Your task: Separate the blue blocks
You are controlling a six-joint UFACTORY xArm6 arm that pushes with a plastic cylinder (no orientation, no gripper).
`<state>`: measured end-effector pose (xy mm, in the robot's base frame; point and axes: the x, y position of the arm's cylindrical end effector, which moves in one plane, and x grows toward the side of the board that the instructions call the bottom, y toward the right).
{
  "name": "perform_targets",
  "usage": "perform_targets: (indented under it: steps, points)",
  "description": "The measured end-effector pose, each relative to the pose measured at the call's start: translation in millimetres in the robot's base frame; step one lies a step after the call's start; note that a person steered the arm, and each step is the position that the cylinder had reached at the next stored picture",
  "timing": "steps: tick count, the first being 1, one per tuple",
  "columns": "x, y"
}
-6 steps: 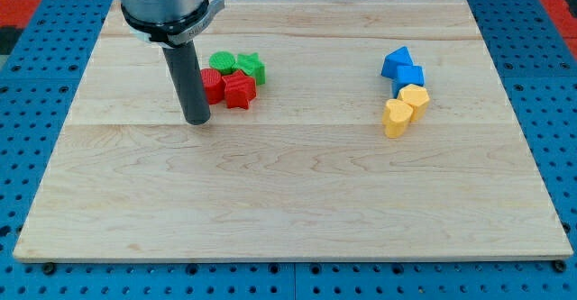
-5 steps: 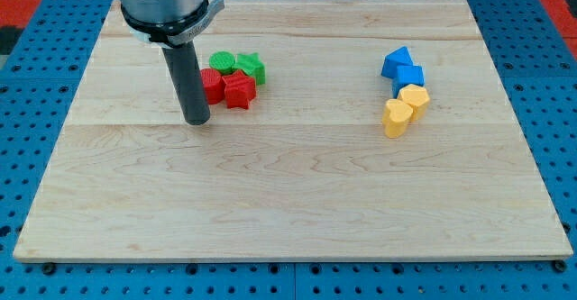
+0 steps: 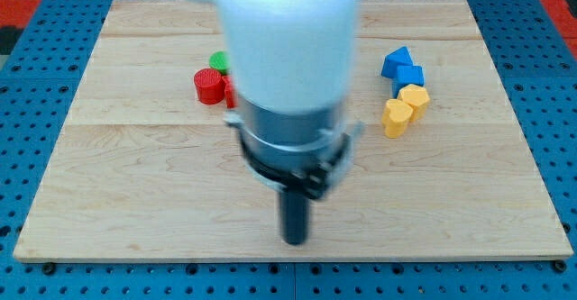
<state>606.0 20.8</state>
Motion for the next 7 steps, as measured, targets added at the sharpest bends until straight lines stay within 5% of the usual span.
perform_targets:
  steps: [2, 7]
  points:
    - [0.9, 108.0]
    - [1.2, 210.2]
